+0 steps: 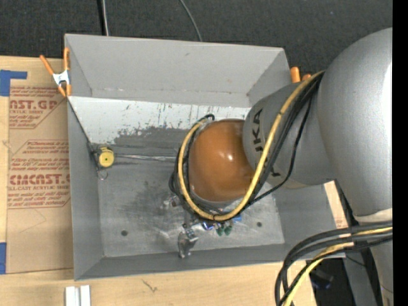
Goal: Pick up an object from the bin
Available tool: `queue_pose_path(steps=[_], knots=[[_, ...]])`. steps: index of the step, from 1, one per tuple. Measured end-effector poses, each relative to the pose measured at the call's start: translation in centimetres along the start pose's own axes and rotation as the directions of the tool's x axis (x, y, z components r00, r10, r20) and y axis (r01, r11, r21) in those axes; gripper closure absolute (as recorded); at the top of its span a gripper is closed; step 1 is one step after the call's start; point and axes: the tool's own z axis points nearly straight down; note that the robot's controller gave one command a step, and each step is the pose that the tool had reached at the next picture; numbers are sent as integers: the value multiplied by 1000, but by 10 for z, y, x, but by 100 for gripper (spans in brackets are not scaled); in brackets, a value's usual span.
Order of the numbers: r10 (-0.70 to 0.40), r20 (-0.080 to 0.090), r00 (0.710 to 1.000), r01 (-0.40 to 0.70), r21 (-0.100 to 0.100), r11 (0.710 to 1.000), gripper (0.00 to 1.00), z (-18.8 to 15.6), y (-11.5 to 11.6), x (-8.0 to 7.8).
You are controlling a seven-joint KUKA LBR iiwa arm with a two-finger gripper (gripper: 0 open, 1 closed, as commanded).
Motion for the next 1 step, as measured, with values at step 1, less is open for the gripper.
queue_pose_path(steps=[1], knots=[[-4, 2, 1000, 4, -3, 1000, 100, 1, 3, -2]])
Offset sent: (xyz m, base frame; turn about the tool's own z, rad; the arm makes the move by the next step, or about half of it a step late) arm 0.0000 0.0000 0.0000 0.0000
